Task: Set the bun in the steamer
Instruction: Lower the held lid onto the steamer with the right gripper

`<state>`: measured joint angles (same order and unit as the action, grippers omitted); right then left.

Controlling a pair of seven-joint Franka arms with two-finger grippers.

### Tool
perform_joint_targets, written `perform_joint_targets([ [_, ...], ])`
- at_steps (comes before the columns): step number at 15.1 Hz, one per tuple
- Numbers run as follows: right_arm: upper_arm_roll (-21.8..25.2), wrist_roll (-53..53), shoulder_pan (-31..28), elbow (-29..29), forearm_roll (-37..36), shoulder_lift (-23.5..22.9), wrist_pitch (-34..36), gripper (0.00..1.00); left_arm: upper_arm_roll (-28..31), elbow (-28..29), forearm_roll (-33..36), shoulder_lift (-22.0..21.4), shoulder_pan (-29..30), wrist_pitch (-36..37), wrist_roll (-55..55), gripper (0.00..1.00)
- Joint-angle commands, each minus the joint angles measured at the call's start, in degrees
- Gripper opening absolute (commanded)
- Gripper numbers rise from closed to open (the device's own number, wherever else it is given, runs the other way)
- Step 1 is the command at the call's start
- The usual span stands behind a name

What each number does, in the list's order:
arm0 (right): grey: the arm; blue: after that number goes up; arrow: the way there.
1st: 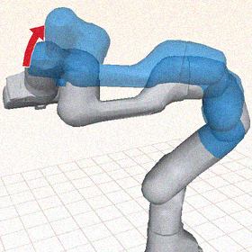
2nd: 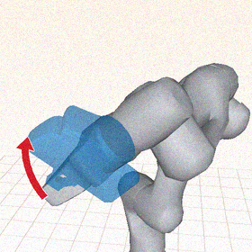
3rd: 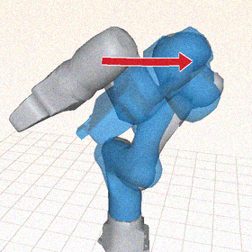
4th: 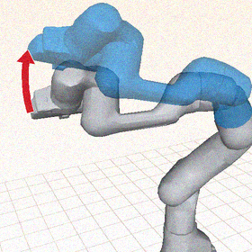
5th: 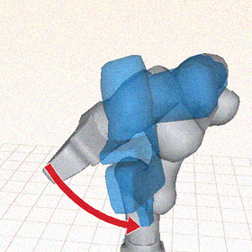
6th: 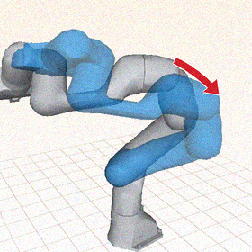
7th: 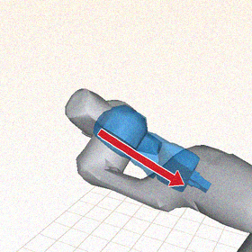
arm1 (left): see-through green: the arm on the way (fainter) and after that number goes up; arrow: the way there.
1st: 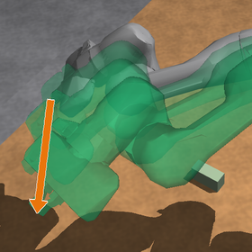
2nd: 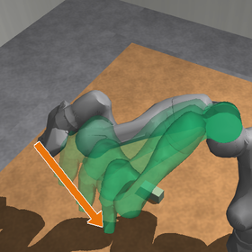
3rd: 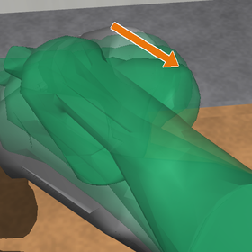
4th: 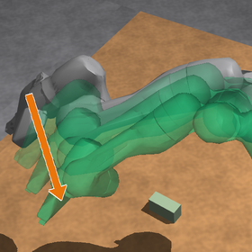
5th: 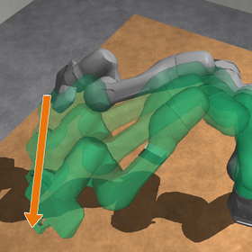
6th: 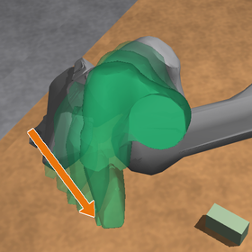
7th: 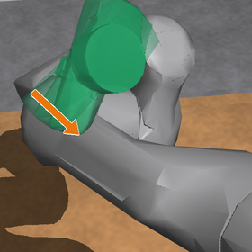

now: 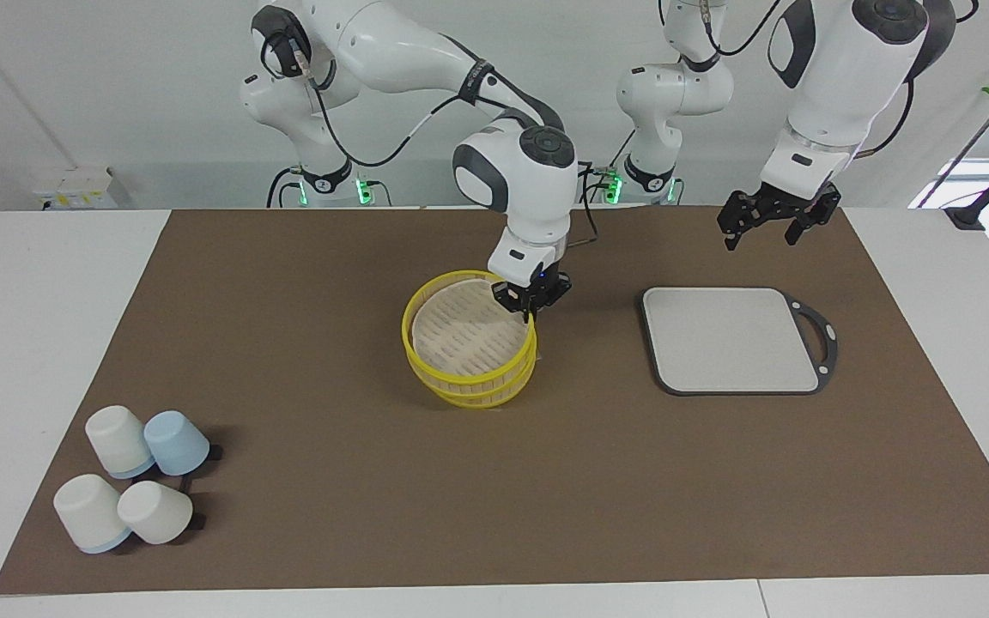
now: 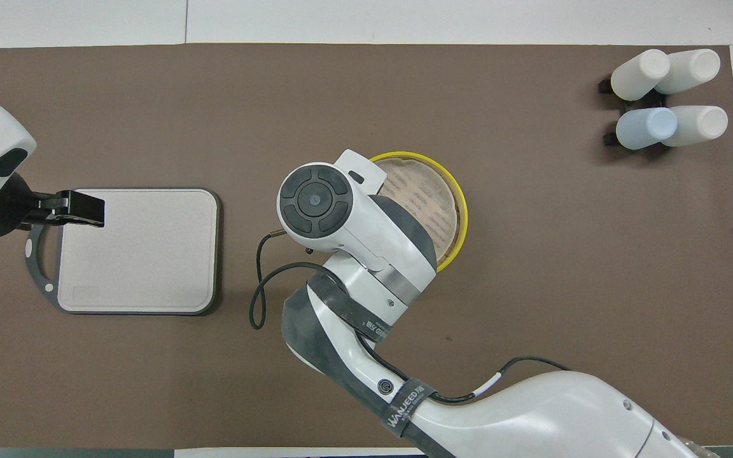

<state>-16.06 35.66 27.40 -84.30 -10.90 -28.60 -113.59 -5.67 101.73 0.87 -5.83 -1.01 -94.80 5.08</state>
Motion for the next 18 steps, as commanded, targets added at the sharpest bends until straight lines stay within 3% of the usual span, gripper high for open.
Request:
perform_joint_targets([
  [1,-0.46,1.86,-0.15,-1.48,-0.88,1.0,-0.85,0.0,1.8,0.4,-3.67,-1.2,0.84,1.72,-1.92,1.0],
  [13,-0.46,4.68,0.82,-5.53,-0.79,2.15,-5.68,0.01,1.63,-2.32,-3.86,-0.49,0.22,4.45,-1.92,1.0],
  [16,-0.46,4.68,0.73,-5.79,-0.88,2.41,-5.25,0.58,1.63,-2.32,-3.86,-0.84,0.22,4.36,-1.92,1.0],
  [18,-0.46,5.03,0.73,-5.7,-0.88,2.5,-4.98,0.79,1.63,-2.24,-3.95,-0.84,0.31,4.28,-1.92,1.0],
])
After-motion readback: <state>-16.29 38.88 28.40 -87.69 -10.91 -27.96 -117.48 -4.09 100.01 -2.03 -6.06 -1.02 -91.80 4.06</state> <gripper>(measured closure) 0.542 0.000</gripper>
